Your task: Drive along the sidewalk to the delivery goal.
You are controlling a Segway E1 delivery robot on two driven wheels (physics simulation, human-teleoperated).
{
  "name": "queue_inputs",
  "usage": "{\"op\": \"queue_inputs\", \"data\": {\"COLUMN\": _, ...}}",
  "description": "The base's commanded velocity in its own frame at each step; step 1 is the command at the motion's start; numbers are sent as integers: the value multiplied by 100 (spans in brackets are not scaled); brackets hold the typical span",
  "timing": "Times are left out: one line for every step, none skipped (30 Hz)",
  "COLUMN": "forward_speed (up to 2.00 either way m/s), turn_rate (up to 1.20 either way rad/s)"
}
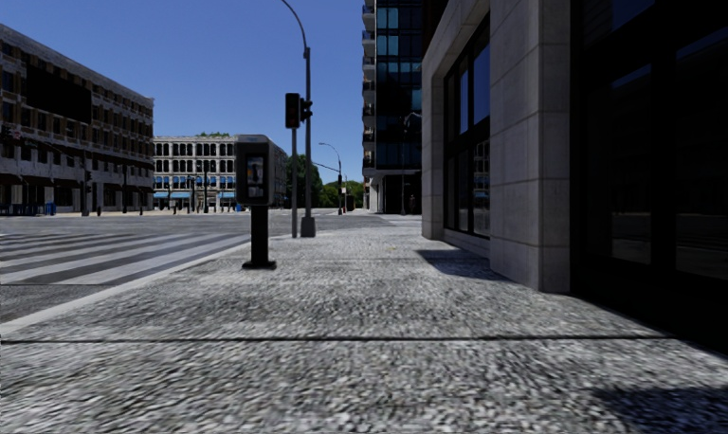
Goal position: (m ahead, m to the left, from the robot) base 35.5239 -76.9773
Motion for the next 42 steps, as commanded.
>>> {"op": "queue_inputs", "data": {"forward_speed": 200, "turn_rate": 0}}
{"op": "queue_inputs", "data": {"forward_speed": 200, "turn_rate": 0}}
{"op": "queue_inputs", "data": {"forward_speed": 200, "turn_rate": 0}}
{"op": "queue_inputs", "data": {"forward_speed": 200, "turn_rate": 0}}
{"op": "queue_inputs", "data": {"forward_speed": 200, "turn_rate": 0}}
{"op": "queue_inputs", "data": {"forward_speed": 200, "turn_rate": 0}}
{"op": "queue_inputs", "data": {"forward_speed": 200, "turn_rate": 0}}
{"op": "queue_inputs", "data": {"forward_speed": 200, "turn_rate": 0}}
{"op": "queue_inputs", "data": {"forward_speed": 200, "turn_rate": 0}}
{"op": "queue_inputs", "data": {"forward_speed": 200, "turn_rate": 0}}
{"op": "queue_inputs", "data": {"forward_speed": 200, "turn_rate": 0}}
{"op": "queue_inputs", "data": {"forward_speed": 200, "turn_rate": 0}}
{"op": "queue_inputs", "data": {"forward_speed": 200, "turn_rate": 0}}
{"op": "queue_inputs", "data": {"forward_speed": 200, "turn_rate": 0}}
{"op": "queue_inputs", "data": {"forward_speed": 200, "turn_rate": 0}}
{"op": "queue_inputs", "data": {"forward_speed": 200, "turn_rate": 0}}
{"op": "queue_inputs", "data": {"forward_speed": 200, "turn_rate": 0}}
{"op": "queue_inputs", "data": {"forward_speed": 200, "turn_rate": 0}}
{"op": "queue_inputs", "data": {"forward_speed": 200, "turn_rate": 0}}
{"op": "queue_inputs", "data": {"forward_speed": 200, "turn_rate": 0}}
{"op": "queue_inputs", "data": {"forward_speed": 200, "turn_rate": 0}}
{"op": "queue_inputs", "data": {"forward_speed": 200, "turn_rate": 0}}
{"op": "queue_inputs", "data": {"forward_speed": 200, "turn_rate": 0}}
{"op": "queue_inputs", "data": {"forward_speed": 200, "turn_rate": 0}}
{"op": "queue_inputs", "data": {"forward_speed": 200, "turn_rate": 0}}
{"op": "queue_inputs", "data": {"forward_speed": 200, "turn_rate": 0}}
{"op": "queue_inputs", "data": {"forward_speed": 200, "turn_rate": 0}}
{"op": "queue_inputs", "data": {"forward_speed": 200, "turn_rate": 0}}
{"op": "queue_inputs", "data": {"forward_speed": 200, "turn_rate": 0}}
{"op": "queue_inputs", "data": {"forward_speed": 200, "turn_rate": 0}}
{"op": "queue_inputs", "data": {"forward_speed": 200, "turn_rate": 0}}
{"op": "queue_inputs", "data": {"forward_speed": 200, "turn_rate": 0}}
{"op": "queue_inputs", "data": {"forward_speed": 200, "turn_rate": 0}}
{"op": "queue_inputs", "data": {"forward_speed": 200, "turn_rate": 0}}
{"op": "queue_inputs", "data": {"forward_speed": 200, "turn_rate": 0}}
{"op": "queue_inputs", "data": {"forward_speed": 200, "turn_rate": 0}}
{"op": "queue_inputs", "data": {"forward_speed": 200, "turn_rate": 0}}
{"op": "queue_inputs", "data": {"forward_speed": 200, "turn_rate": 0}}
{"op": "queue_inputs", "data": {"forward_speed": 200, "turn_rate": 0}}
{"op": "queue_inputs", "data": {"forward_speed": 200, "turn_rate": 0}}
{"op": "queue_inputs", "data": {"forward_speed": 200, "turn_rate": 0}}
{"op": "queue_inputs", "data": {"forward_speed": 200, "turn_rate": 0}}
